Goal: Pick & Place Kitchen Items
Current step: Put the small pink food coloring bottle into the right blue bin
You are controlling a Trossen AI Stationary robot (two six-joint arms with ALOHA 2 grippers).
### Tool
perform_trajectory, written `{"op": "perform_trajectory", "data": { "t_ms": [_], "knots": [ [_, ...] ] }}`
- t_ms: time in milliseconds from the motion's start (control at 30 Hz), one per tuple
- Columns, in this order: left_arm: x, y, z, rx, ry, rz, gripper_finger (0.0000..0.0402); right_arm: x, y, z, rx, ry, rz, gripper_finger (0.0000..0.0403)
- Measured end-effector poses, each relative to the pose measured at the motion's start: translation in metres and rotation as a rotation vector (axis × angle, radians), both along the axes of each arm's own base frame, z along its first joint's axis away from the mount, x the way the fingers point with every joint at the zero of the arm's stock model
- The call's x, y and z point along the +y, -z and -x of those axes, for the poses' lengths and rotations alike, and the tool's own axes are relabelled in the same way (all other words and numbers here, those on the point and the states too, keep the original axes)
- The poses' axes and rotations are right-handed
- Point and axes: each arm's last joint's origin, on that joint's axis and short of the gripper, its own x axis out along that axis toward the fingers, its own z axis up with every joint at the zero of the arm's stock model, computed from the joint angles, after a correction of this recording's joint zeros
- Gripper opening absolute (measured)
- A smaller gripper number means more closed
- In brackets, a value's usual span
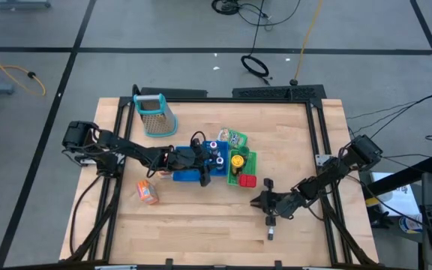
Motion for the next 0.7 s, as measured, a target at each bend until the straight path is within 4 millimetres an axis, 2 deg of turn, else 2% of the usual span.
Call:
{"op": "perform_trajectory", "data": {
  "t_ms": [333, 500, 700],
  "knots": [
    [0.0, 0.0, 0.0, 0.0, 0.0, 0.0, 0.0159, -0.001, 0.002, 0.003, 0.016, 0.032, -0.026, 0.0141],
    [0.0, 0.0, 0.0, 0.0, 0.0, 0.0, 0.0159, -0.011, 0.011, 0.021, 0.027, 0.069, -0.072, 0.0169],
    [0.0, 0.0, 0.0, -0.001, -0.001, 0.001, 0.0159, -0.024, 0.017, 0.049, -0.043, 0.115, -0.141, 0.0171]
  ]
}}
